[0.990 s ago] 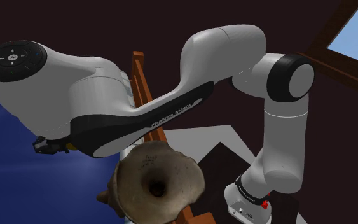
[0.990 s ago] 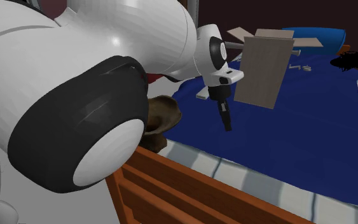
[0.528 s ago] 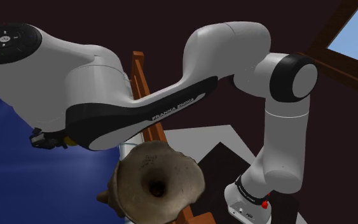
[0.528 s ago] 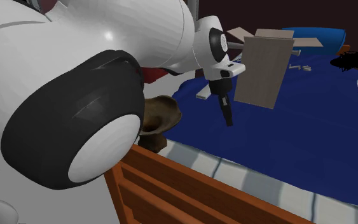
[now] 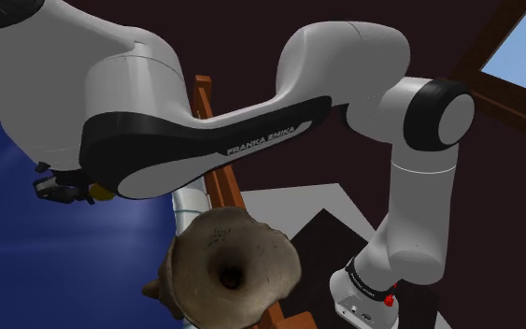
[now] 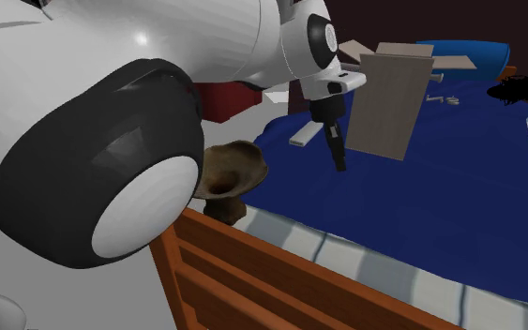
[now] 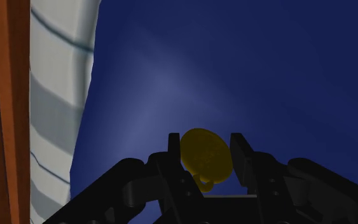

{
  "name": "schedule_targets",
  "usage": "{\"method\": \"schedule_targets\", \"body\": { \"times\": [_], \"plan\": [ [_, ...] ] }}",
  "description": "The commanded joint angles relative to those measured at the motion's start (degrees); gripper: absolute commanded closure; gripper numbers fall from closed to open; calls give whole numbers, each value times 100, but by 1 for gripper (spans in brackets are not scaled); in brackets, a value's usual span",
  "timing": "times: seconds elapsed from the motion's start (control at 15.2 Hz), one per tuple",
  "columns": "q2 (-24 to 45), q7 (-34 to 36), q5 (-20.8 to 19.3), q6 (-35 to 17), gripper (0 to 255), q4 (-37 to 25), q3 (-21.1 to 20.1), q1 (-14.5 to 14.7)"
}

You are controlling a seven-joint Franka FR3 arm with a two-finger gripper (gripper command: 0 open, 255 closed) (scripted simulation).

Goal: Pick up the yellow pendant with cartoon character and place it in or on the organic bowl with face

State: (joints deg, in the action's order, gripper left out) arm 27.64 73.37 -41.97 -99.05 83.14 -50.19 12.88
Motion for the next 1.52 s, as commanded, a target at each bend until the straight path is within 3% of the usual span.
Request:
{"method": "schedule_targets", "body": {
  "times": [0.0,0.79,1.45],
  "plan": [
    [-22,-63,30,131,255,-132,-14,26],
    [25,-431,45,985,255,-1161,-13,351],
    [291,-783,-168,1859,255,-2425,104,916]
  ]
}}
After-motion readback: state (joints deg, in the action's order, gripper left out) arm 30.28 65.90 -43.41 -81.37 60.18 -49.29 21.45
